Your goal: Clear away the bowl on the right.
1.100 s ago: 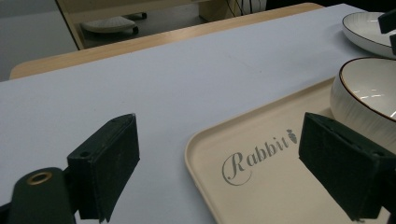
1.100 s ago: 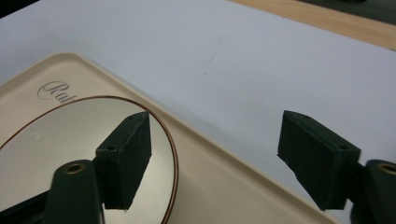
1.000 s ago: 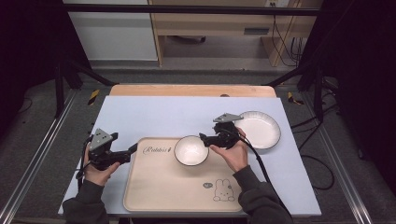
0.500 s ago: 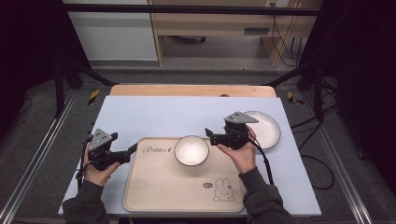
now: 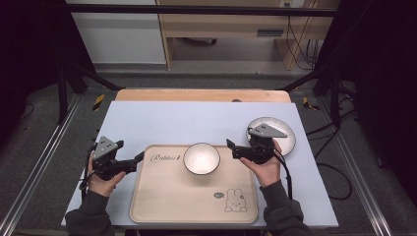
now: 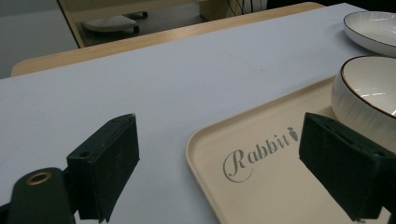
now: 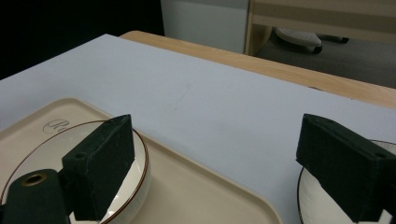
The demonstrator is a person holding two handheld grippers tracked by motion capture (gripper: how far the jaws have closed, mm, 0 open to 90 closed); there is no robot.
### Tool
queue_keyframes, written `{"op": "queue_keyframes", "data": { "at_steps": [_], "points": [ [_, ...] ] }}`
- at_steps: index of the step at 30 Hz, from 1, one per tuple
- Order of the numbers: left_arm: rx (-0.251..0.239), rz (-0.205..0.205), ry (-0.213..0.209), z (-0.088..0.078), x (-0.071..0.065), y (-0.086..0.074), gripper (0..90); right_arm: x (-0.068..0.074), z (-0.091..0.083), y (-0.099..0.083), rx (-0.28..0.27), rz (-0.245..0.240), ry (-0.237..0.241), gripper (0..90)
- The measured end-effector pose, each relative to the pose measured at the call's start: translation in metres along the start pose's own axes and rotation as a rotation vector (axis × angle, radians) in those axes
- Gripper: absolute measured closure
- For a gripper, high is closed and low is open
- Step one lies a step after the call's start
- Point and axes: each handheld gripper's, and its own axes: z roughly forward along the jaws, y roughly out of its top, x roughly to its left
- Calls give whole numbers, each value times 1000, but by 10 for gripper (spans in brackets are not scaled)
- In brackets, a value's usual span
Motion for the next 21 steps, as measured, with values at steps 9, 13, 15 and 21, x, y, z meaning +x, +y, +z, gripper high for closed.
{"op": "queue_keyframes", "data": {
  "at_steps": [9,13,15,21],
  "points": [
    [7,-12,6,0,3,-5,118,-9,-18,-14,-26,5,-15,99],
    [18,-10,9,0,3,-7,118,-14,-25,-23,-27,10,-22,98],
    [21,-14,10,0,3,-8,117,-17,-28,-28,-23,9,-25,95],
    [34,-19,18,0,6,-14,118,-21,-32,-39,-2,14,-37,94]
  ]
}}
